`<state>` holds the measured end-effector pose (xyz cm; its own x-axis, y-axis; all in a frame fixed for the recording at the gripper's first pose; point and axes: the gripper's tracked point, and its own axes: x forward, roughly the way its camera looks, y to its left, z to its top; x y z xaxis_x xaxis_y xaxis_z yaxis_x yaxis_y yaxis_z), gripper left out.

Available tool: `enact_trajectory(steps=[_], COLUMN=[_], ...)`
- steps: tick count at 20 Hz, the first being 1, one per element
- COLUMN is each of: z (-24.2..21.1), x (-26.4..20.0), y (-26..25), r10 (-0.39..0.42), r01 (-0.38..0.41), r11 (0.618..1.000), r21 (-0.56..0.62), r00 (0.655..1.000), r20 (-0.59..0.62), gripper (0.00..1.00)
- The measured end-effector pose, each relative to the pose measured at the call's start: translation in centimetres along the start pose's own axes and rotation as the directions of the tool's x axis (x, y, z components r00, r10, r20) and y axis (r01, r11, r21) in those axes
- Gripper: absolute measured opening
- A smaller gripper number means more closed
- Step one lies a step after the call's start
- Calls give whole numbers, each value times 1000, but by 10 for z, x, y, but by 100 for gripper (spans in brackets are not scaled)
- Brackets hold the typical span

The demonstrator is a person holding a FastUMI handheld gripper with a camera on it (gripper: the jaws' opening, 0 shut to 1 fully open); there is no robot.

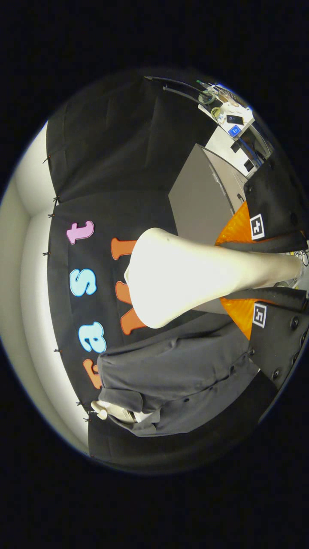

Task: Iron the clothes twice with a garment steamer, once on the left side and once on the right side.

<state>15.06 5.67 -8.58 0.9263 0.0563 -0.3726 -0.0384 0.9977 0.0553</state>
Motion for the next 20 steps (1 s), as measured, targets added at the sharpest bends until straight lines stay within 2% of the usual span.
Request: enact_trajectory(steps=[4,8,20], z=[-5,-12,-18], x=[-29,-35,11], y=[40,83,199], r10=[17,34,107], r01=[-16,-33,-105], r11=[1000,999,992], r21=[-16,-21,-72], r00=[999,998,994], r20=[31,44,24], gripper=[40,40,40])
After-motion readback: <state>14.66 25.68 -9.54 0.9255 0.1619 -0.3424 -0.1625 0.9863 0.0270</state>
